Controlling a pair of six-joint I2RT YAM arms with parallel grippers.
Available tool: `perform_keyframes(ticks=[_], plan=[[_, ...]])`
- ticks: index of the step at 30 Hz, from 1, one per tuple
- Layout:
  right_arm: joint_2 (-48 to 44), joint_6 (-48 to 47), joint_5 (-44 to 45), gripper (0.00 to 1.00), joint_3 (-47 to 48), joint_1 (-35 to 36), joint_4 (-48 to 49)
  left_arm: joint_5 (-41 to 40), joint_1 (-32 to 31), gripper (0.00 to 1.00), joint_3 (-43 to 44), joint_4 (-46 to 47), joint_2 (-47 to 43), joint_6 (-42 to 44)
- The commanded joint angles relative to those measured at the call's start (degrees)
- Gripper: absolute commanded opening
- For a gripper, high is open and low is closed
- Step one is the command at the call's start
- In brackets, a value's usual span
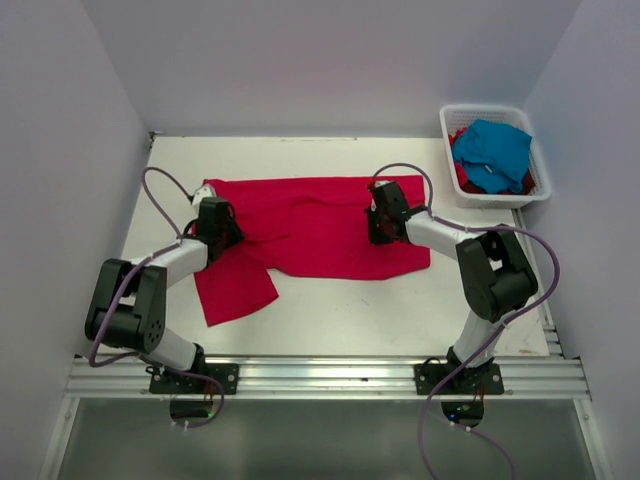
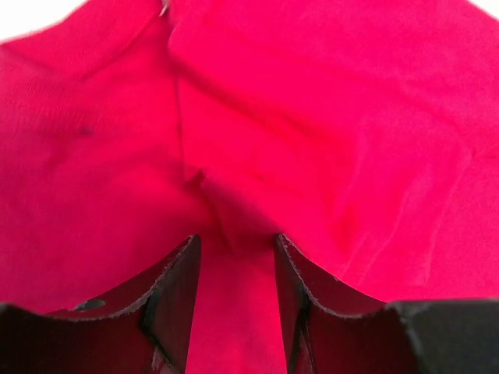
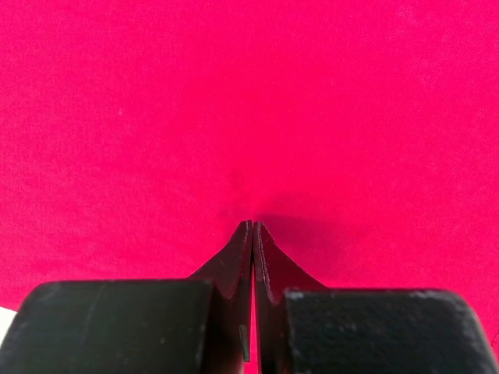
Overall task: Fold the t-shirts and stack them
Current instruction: Fold the flattened tshirt in 1/3 of the way
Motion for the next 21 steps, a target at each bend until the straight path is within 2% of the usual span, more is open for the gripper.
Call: perform_keyframes(ticks=[1, 21], plan=[[0.0, -0.6, -0.3, 0.0, 1.2, 0.3, 0.3, -0.5, -0.3, 0.46, -2.4, 1.3, -5.5, -2.1], [0.0, -0.7, -0.2, 0.0, 1.1, 0.3, -0.2, -5.2, -0.2, 0.42, -2.9, -0.3, -2.4, -1.7]])
